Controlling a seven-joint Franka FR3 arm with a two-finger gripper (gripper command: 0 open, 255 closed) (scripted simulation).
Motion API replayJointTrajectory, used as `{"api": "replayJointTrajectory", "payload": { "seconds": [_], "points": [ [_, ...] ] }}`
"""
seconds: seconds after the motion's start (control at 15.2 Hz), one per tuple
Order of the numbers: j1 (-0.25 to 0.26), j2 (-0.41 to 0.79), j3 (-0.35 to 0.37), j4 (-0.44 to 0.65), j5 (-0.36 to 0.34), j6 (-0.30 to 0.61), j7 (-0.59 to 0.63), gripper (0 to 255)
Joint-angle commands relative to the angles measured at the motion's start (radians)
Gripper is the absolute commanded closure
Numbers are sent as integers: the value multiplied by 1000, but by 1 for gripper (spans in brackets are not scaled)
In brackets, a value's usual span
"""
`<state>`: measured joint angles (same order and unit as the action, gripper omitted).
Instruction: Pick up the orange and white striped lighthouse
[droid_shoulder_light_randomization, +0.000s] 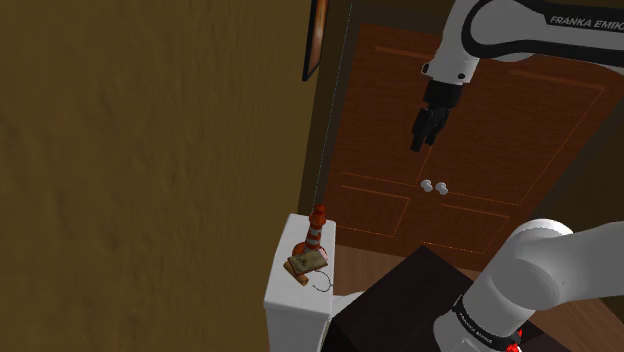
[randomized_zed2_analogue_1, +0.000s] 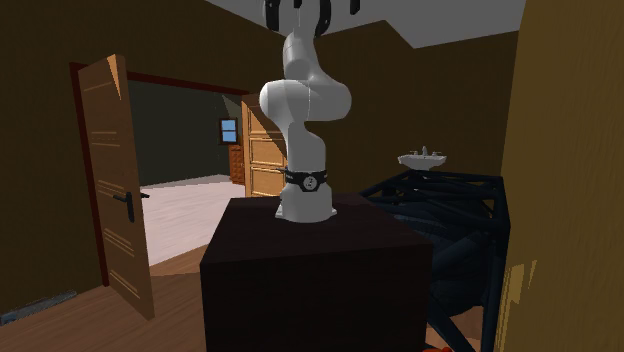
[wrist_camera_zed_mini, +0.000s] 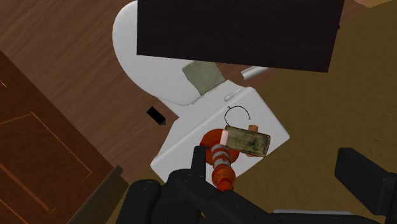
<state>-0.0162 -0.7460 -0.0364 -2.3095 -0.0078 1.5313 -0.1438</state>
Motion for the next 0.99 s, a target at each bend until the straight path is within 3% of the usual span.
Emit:
{"api": "replayJointTrajectory", "payload": {
  "seconds": [0.0, 0.46, 0.92],
  "points": [
    [0, 0, 0, 0, 0, 0, 0, 0],
    [7, 44, -34, -202, 23, 305, -35, 0],
    [30, 192, -71, -328, 67, 636, -89, 0]
  ]
}}
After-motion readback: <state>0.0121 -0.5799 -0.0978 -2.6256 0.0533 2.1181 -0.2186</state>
